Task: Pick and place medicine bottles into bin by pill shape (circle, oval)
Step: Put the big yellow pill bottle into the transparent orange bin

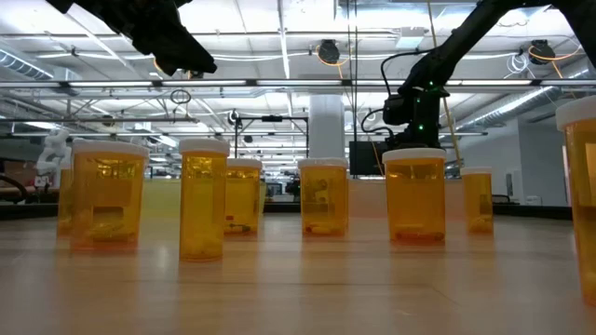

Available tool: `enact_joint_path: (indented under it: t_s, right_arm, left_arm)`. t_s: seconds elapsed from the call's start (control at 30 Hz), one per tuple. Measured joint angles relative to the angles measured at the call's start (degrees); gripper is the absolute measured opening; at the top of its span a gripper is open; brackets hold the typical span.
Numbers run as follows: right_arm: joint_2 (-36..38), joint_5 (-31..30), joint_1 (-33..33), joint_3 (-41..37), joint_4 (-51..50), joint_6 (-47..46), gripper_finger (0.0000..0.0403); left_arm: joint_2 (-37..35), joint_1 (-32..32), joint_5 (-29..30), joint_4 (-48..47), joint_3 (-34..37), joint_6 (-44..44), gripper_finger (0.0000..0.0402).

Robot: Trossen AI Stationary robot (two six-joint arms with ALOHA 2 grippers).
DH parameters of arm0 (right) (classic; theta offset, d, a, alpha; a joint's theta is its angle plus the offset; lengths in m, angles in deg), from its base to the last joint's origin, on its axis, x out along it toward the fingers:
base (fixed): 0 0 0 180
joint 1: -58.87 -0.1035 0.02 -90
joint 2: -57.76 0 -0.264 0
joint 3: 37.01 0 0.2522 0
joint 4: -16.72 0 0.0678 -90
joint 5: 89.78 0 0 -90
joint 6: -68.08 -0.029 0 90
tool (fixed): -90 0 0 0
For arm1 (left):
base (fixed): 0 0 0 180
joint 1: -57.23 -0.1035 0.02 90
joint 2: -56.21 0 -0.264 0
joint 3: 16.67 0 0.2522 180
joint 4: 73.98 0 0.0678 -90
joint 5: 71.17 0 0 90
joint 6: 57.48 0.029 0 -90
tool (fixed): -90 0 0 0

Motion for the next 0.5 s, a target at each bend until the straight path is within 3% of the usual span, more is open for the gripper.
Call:
enact_joint_path:
  t_s: [0.27,0.5]
  right_arm:
    - [0.0,-0.3,0.0,0.0,0.7,0.2,0.0264]
    - [0.9,-0.2,-0.1,0.0,1.0,1.3,0.027]
  left_arm:
    - [0.0,0.0,0.0,0.0,0.0,0.0,0.0102]
    - [0.0,0.0,0.0,0.0,0.0,-0.1,0.0102]
